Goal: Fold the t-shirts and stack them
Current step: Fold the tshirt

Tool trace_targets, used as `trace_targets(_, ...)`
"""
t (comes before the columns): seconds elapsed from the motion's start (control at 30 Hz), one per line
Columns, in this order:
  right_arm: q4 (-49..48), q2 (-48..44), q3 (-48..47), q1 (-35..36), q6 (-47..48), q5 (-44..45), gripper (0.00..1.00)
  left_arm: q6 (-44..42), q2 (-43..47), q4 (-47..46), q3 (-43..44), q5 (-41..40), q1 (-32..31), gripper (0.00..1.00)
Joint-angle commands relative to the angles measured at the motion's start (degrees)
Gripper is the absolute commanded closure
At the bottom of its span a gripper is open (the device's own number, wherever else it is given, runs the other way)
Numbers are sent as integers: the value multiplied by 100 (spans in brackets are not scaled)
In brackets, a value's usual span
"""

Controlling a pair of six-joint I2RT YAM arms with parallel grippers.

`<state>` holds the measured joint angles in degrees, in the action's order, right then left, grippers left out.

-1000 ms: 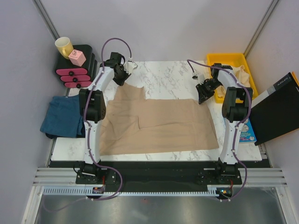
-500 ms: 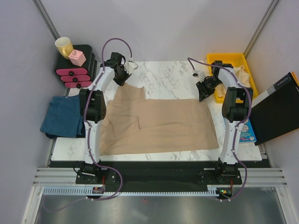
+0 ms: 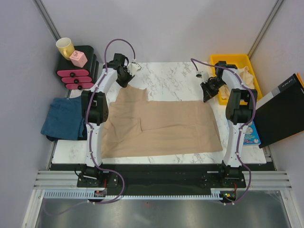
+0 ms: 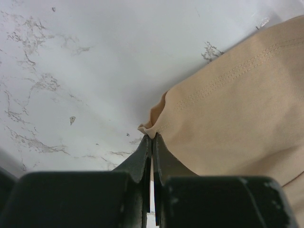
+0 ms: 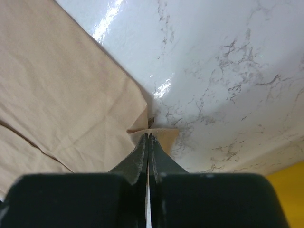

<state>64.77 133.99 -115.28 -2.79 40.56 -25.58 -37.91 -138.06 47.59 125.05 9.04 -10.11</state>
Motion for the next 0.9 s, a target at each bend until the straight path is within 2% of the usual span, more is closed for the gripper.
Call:
trace_targets(0.0, -105, -383, -179, -11, 31, -61, 100, 100, 279, -110, 1, 1, -26, 98)
trace_targets(0.5, -448, -893, -161, -3, -136, 88, 100, 205, 376, -136, -78, 19, -26, 98)
trace_targets(0.53, -387, -832, -152, -3, -75, 184, 93, 205, 385, -136, -86, 28, -26, 98)
trace_targets(0.6, -203, -647, -91, -3, 4, 194, 67, 214, 403, -128, -95, 45, -26, 98)
trace_targets(0.7, -272, -559, 128, -11, 40, 89, 61, 188, 420, -128, -139, 28, -26, 98)
trace_targets(0.87, -465, -410, 129, -20, -91, 10, 61, 135, 482, -154, -236, 2, -26, 98)
